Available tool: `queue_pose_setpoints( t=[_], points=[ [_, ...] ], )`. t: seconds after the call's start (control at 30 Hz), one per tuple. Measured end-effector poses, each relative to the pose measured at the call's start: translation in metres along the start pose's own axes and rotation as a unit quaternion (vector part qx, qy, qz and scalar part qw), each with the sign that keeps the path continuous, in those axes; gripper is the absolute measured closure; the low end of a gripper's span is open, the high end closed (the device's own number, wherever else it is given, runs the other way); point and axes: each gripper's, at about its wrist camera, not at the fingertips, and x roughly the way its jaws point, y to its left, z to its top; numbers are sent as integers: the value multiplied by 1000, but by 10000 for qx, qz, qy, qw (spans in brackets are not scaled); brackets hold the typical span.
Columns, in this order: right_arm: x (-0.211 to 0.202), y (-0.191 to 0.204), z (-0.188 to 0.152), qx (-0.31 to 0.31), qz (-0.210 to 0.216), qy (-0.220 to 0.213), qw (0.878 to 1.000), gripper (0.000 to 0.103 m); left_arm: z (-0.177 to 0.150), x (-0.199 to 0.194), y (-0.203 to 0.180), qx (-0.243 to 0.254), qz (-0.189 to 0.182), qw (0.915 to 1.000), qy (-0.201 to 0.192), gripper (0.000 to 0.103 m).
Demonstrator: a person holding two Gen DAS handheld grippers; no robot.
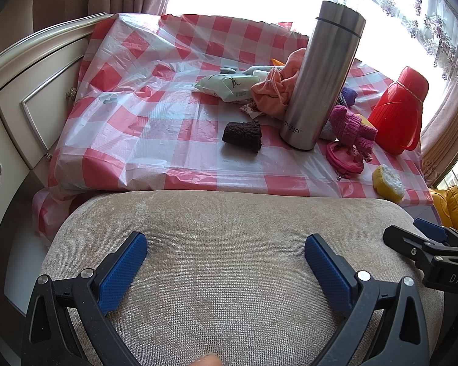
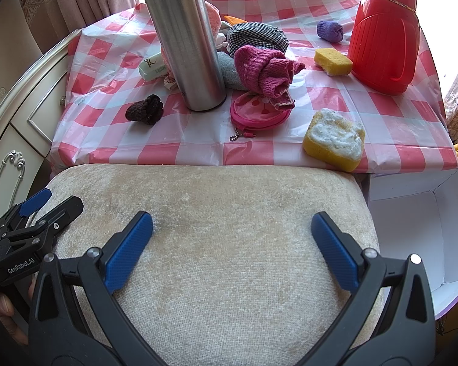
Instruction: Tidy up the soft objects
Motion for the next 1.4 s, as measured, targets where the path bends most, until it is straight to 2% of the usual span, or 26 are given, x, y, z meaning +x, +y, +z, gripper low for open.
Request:
queue_pose_setpoints(
  t=[0.2, 0.4, 0.6, 0.77, 1.03, 1.23, 1.4],
  points=[
    [0, 0, 0, 11, 7, -23, 10000, 0, 1, 1, -1, 9, 37, 10000, 38, 0],
    [3, 1, 2, -6, -31, 42, 10000, 0, 18, 12, 0, -104, 123, 9994, 310, 0],
    [3, -12, 8, -28, 429, 264, 9987, 0, 46, 35, -1, -203, 65, 9984, 518, 0],
    [7, -20, 15, -299, 657, 447, 9964, 0, 72, 57, -8, -129, 108, 9982, 582, 0],
    [14, -61, 30, 172, 835, 479, 9952, 0, 106, 100, -21, 16, 87, 9965, 836, 8],
    [23, -87, 50, 51, 231, 332, 9992, 0, 120, 130, -27, 25, 89, 9945, 1041, 22],
    [41, -102, 61, 46, 25, 375, 9993, 0, 126, 143, -29, 28, 90, 9939, 1100, 33]
  ],
)
